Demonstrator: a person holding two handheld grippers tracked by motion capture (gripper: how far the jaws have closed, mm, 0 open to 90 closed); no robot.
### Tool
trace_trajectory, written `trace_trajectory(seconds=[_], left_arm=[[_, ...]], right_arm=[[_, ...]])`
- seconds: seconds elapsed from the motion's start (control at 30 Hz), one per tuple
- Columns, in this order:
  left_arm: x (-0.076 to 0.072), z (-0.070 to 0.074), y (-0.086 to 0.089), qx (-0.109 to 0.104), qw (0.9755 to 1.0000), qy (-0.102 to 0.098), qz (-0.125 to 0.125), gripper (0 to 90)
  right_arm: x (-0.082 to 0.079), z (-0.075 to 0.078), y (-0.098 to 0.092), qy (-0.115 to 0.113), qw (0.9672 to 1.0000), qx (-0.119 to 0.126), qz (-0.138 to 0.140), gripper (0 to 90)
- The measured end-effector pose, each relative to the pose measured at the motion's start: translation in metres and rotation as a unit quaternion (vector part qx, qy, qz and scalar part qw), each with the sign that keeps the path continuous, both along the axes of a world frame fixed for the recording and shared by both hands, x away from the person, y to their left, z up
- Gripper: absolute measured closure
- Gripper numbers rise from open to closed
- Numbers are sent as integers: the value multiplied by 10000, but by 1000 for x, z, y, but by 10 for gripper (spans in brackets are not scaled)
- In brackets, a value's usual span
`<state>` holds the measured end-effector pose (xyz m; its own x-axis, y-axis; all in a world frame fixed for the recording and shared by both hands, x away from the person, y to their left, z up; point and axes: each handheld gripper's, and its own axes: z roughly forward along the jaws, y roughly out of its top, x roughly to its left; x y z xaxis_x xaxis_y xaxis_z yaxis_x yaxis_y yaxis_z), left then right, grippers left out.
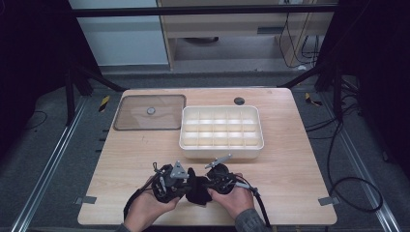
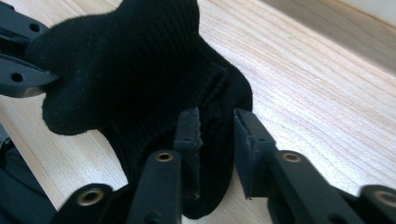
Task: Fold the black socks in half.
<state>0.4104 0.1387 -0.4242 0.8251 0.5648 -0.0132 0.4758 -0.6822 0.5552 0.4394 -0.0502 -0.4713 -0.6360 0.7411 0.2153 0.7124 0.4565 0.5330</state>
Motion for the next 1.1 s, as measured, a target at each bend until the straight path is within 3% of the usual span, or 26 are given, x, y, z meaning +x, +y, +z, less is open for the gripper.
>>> trace_trajectory(seconds=[0.2, 0.37, 0.57, 0.97, 1.1], left_arm=[[0, -1, -1, 56, 10000, -10, -7, 831], [0, -1, -2, 62, 10000, -11, -12, 831], [1, -1, -3, 84, 10000, 8, -35, 830], [0, -2, -4, 89, 9999, -7, -49, 831], [0, -1, -4, 86, 9999, -9, -55, 830]], right_arm=[[-1, 4, -4, -76, 10000, 18, -61, 613], [-3, 7, -10, -120, 9999, 55, -75, 599], [-8, 9, -16, -121, 9999, 53, -89, 614], [-16, -1, -17, -27, 9999, -98, 17, 640], [-15, -3, -16, 35, 9999, -105, 27, 695]])
